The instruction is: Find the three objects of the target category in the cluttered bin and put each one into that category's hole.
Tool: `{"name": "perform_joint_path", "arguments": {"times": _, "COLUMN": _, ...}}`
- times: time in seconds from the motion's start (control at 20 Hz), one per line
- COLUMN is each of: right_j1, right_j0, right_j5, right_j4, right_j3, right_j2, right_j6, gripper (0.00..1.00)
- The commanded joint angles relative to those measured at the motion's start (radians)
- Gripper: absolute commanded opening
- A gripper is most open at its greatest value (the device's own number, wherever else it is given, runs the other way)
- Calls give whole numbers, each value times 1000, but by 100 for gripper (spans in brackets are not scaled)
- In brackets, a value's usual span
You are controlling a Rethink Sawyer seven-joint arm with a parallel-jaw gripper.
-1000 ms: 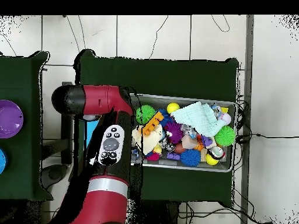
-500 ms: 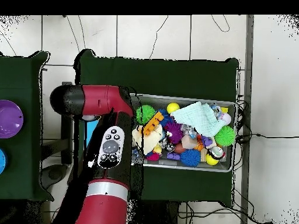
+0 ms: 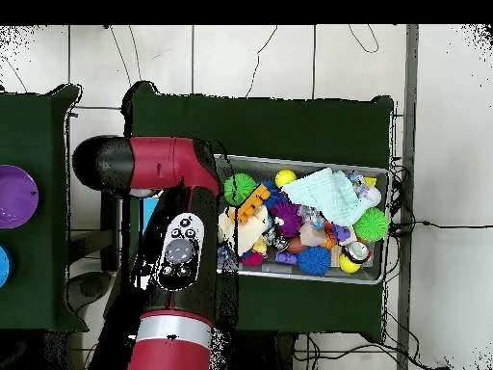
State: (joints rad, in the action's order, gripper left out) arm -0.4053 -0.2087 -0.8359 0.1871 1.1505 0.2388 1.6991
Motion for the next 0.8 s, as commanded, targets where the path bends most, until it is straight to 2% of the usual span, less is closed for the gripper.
{"name": "perform_joint_path", "arguments": {"times": 0.05, "right_j1": -23, "right_j0": 13, "right_j5": -122, "right_j4": -44, "right_j3": 118, "right_j2": -36, "right_j6": 102, "gripper": 0}}
{"name": "perform_joint_path", "arguments": {"times": 0.4, "right_j1": 3, "right_j0": 6, "right_j5": -155, "right_j4": -52, "right_j3": 81, "right_j2": -22, "right_j6": 124, "gripper": 0}}
{"name": "perform_joint_path", "arguments": {"times": 0.8, "right_j1": 6, "right_j0": 0, "right_j5": -146, "right_j4": -59, "right_j3": 78, "right_j2": -13, "right_j6": 132, "gripper": 0}}
